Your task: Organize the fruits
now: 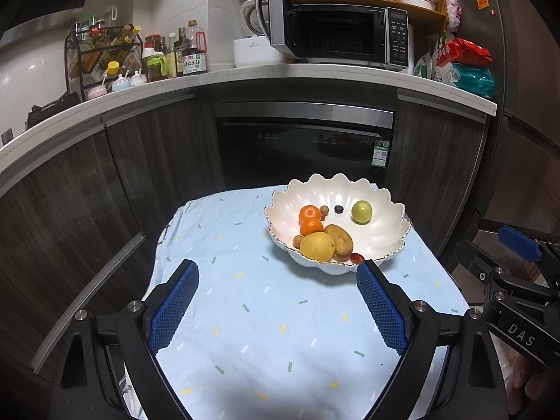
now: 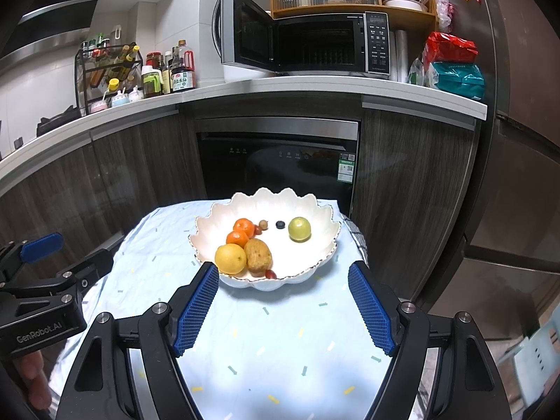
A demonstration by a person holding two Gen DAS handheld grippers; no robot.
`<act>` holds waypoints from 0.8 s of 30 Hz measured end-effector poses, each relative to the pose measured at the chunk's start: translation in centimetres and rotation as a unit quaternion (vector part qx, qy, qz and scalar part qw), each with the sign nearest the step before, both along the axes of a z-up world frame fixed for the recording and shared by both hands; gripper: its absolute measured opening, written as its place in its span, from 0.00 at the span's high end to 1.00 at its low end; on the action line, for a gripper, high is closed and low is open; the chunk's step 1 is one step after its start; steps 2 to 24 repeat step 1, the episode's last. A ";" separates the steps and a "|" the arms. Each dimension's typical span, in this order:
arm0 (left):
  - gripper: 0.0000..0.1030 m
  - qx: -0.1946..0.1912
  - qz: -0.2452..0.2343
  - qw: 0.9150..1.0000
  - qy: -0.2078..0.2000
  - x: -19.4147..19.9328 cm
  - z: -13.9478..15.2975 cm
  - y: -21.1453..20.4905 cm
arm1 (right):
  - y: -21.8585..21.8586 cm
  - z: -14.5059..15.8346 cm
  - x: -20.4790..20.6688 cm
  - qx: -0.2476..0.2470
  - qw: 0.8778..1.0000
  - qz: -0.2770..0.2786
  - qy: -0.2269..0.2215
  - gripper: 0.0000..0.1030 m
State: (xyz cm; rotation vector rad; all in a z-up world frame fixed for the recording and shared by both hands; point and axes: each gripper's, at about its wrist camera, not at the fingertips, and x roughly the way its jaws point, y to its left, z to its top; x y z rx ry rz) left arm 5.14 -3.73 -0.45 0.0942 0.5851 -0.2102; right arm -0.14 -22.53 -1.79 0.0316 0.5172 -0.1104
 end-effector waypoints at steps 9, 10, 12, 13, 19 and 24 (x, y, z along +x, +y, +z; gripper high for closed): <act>0.08 0.000 0.000 1.000 0.001 0.0 0.0 0.0 | 0.0 0.0 0.0 0.000 1.000 0.000 0.000 0.25; 0.08 0.000 0.000 1.000 0.001 0.0 0.0 0.0 | 0.0 0.0 0.0 0.000 1.000 0.000 0.000 0.25; 0.08 0.000 0.000 1.000 0.001 0.0 0.0 0.0 | 0.0 0.0 0.0 0.000 1.000 0.000 0.000 0.25; 0.08 0.000 0.000 1.000 0.001 0.0 0.0 0.0 | 0.0 0.0 0.0 0.000 1.000 0.000 0.000 0.25; 0.08 0.000 0.000 1.000 0.001 0.0 0.0 0.0 | 0.0 0.0 0.0 0.000 1.000 0.000 0.000 0.25; 0.08 0.000 0.000 1.000 0.001 0.0 0.0 0.0 | 0.0 0.0 0.0 0.000 1.000 0.000 0.000 0.25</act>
